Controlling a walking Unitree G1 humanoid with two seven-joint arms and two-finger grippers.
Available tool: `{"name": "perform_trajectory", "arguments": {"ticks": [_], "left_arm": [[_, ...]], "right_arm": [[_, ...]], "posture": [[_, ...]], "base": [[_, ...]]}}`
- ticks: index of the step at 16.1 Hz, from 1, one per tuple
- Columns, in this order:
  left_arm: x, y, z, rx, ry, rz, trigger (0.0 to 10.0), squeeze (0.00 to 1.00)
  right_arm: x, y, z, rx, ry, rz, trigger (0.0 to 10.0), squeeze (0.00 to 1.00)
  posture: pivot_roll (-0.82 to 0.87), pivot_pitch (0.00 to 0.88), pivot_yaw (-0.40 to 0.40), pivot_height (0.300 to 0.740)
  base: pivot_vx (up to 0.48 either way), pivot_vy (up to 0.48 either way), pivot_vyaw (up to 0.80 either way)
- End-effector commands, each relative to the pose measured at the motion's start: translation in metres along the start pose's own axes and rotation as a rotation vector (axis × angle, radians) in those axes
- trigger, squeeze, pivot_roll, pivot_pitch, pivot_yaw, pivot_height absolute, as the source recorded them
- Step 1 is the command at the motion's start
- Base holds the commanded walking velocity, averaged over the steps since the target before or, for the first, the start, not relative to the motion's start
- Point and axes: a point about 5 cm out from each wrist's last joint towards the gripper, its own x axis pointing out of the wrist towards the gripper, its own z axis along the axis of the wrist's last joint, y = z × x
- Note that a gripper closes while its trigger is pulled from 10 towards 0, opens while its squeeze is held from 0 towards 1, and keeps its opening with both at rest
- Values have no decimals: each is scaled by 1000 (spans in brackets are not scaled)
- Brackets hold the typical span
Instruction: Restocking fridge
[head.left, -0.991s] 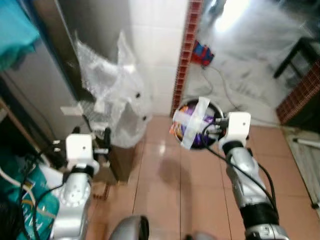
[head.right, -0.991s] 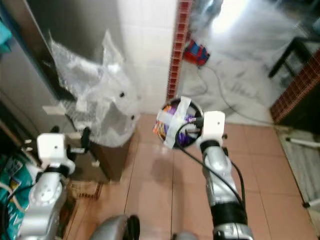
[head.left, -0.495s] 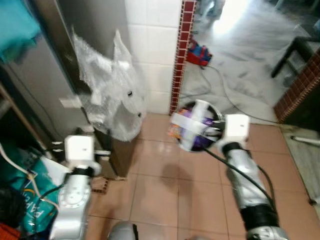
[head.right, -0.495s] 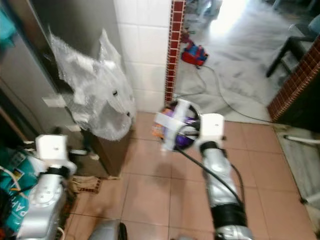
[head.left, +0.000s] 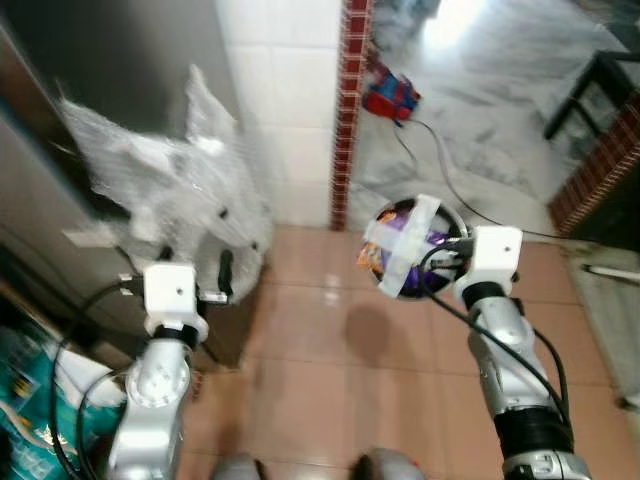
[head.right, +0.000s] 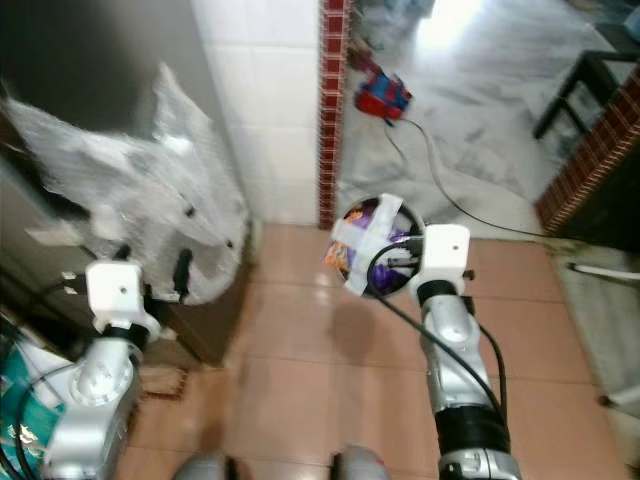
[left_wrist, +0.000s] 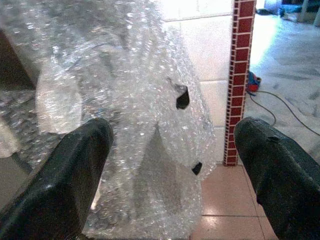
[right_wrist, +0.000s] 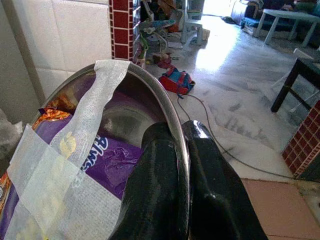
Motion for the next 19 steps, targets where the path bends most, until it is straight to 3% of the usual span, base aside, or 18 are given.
{"name": "perform_trajectory", "arguments": {"ticks": [1, 6, 9, 19], "left_arm": [[-3, 10, -3, 24, 10, 35, 10000, 0], [-2, 11, -2, 30, -1, 60, 10000, 0], [-1, 10, -2, 26, -4, 57, 10000, 0], [-1, 10, -3, 26, -7, 46, 10000, 0]], "right_arm": [[3, 17, 12, 9, -63, 67, 10000, 0], [3, 15, 13, 2, -66, 70, 10000, 0], [4, 15, 13, 1, -63, 66, 10000, 0], [5, 15, 13, 3, -57, 61, 10000, 0]], "posture": [[97, 64, -10, 740], [93, 66, -13, 740], [92, 65, -14, 740], [91, 64, -13, 740]], "base": [[0, 0, 538], [0, 0, 745], [0, 0, 0], [296, 0, 0]]}}
